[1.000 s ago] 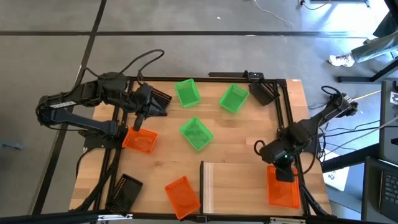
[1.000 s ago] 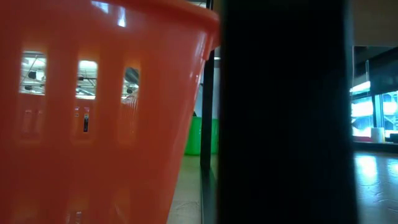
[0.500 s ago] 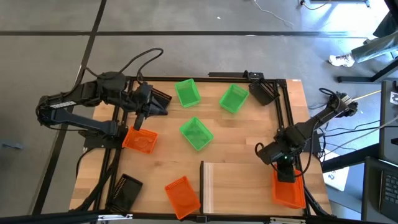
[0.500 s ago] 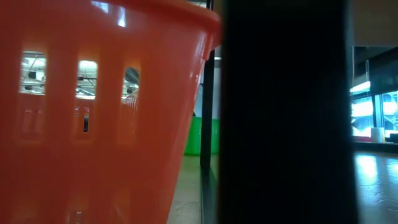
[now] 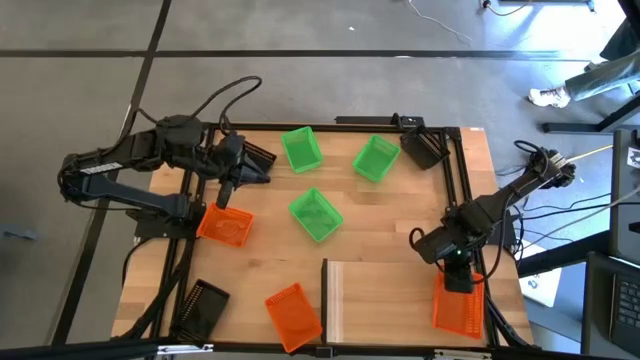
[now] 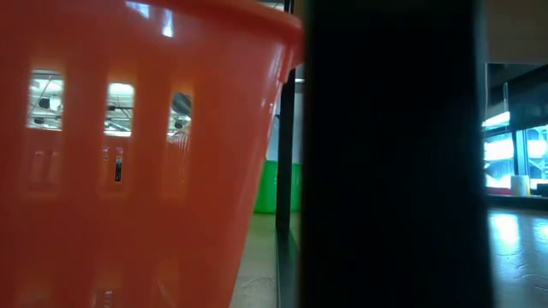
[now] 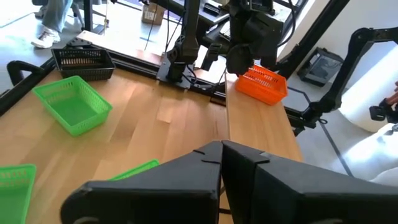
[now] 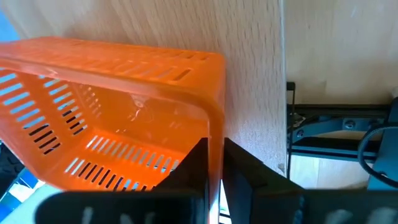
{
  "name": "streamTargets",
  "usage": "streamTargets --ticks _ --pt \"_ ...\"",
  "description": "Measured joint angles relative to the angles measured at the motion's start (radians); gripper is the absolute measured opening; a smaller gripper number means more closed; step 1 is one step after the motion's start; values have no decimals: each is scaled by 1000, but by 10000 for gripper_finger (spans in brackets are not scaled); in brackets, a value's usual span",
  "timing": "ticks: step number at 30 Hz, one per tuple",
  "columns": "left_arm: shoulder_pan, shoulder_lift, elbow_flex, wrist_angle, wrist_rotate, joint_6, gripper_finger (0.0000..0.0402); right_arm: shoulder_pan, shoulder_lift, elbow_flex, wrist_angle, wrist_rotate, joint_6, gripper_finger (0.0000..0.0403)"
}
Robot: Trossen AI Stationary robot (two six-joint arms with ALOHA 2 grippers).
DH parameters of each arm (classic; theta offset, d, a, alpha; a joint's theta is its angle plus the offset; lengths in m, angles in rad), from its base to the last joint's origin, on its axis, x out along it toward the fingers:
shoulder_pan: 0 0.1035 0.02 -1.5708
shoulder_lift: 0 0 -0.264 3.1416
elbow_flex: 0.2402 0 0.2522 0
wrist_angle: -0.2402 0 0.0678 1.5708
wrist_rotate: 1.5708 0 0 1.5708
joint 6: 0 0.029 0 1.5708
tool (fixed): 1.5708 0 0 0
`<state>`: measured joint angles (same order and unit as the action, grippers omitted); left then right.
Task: Stack baskets on shelf by color
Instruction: Put the top right orange bin on the shelf
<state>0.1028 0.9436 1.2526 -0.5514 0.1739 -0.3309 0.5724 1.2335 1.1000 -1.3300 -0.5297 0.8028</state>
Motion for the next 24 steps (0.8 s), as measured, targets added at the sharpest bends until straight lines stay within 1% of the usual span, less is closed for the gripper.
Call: streamTargets --ticks 4,11,17,24 --pt "0 0 0 0 0 0 0 0 0 1 1 -33 -19 32" --pt "0 0 1 0 -1 0 0 0 0 1 2 -38 6 22" --pt "0 0 1 0 -1 0 0 0 0 1 8 -46 4 38" --pt "0 0 1 0 -1 0 0 -2 0 1 9 -48 0 40"
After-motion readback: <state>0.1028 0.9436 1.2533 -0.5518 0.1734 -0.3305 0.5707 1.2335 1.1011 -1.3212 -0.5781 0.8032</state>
